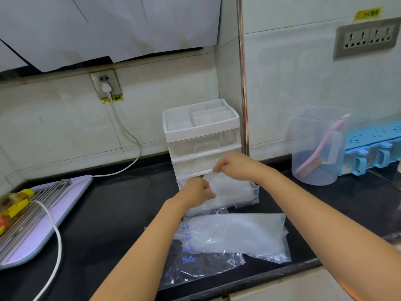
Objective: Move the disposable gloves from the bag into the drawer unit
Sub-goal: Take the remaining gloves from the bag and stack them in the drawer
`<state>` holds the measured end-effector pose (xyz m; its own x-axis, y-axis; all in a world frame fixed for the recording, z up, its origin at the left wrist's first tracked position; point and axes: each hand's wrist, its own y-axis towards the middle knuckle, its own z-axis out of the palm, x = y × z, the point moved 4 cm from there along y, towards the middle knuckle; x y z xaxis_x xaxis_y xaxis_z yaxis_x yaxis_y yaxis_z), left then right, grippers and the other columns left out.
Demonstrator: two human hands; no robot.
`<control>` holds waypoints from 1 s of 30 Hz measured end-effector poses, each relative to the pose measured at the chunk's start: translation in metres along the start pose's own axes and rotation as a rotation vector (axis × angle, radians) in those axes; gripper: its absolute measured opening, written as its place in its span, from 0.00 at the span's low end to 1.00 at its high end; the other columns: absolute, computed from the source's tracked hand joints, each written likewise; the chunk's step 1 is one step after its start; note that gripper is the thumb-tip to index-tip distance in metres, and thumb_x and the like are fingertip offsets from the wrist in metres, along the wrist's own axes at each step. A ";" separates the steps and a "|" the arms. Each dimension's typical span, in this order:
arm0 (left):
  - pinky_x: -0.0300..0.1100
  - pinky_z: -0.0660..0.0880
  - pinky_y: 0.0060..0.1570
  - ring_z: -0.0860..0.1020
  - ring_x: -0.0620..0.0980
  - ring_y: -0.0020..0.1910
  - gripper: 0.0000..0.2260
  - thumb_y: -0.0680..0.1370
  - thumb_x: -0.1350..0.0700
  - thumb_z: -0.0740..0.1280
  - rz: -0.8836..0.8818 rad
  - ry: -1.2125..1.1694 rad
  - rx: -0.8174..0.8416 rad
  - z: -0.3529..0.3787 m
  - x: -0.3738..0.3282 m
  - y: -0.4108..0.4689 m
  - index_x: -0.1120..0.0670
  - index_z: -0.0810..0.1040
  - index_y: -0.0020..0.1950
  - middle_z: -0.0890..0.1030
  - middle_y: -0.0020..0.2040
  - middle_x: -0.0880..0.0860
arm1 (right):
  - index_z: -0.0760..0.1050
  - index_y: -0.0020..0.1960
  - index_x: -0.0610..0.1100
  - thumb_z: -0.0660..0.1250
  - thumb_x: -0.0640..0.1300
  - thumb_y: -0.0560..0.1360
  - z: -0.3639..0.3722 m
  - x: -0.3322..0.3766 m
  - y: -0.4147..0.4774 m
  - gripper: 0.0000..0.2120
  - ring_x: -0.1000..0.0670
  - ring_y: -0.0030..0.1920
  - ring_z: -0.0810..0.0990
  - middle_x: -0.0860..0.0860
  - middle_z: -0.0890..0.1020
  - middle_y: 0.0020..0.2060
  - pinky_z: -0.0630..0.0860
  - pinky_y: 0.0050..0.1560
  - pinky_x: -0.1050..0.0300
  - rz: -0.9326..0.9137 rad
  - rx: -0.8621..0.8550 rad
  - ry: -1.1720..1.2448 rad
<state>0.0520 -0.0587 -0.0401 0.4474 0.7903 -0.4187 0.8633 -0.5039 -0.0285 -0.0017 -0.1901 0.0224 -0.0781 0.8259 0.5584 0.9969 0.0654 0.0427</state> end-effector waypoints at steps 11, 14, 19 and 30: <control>0.43 0.74 0.56 0.75 0.52 0.56 0.15 0.78 0.66 0.59 -0.094 -0.100 0.051 0.005 0.001 0.011 0.58 0.76 0.62 0.77 0.59 0.54 | 0.72 0.68 0.41 0.55 0.39 0.80 0.059 -0.024 0.028 0.18 0.44 0.62 0.75 0.44 0.77 0.64 0.71 0.60 0.56 0.120 0.307 -0.286; 0.44 0.74 0.53 0.76 0.53 0.55 0.18 0.76 0.66 0.62 -0.091 0.100 0.166 0.010 -0.002 0.017 0.56 0.74 0.65 0.77 0.58 0.53 | 0.67 0.73 0.50 0.56 0.38 0.78 0.062 -0.028 0.031 0.24 0.46 0.63 0.74 0.48 0.75 0.66 0.70 0.62 0.56 0.087 0.376 -0.303; 0.43 0.70 0.45 0.73 0.54 0.46 0.15 0.77 0.61 0.62 -0.194 0.396 0.345 0.006 -0.005 0.025 0.59 0.74 0.64 0.74 0.50 0.55 | 0.51 0.78 0.51 0.57 0.39 0.79 0.059 -0.035 0.033 0.30 0.46 0.75 0.57 0.50 0.52 0.78 0.60 0.70 0.53 0.181 0.476 -0.429; 0.43 0.71 0.52 0.71 0.55 0.55 0.26 0.78 0.54 0.67 -0.179 0.583 0.517 -0.001 -0.003 0.035 0.59 0.63 0.73 0.70 0.68 0.59 | 0.61 0.74 0.38 0.53 0.36 0.78 0.063 -0.056 0.050 0.24 0.42 0.69 0.67 0.42 0.66 0.71 0.66 0.68 0.51 0.340 0.290 -0.253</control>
<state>0.0810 -0.0781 -0.0385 0.4856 0.8574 0.1704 0.7799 -0.3369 -0.5274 0.0525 -0.1973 -0.0589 0.2167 0.9348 0.2815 0.9276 -0.1073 -0.3577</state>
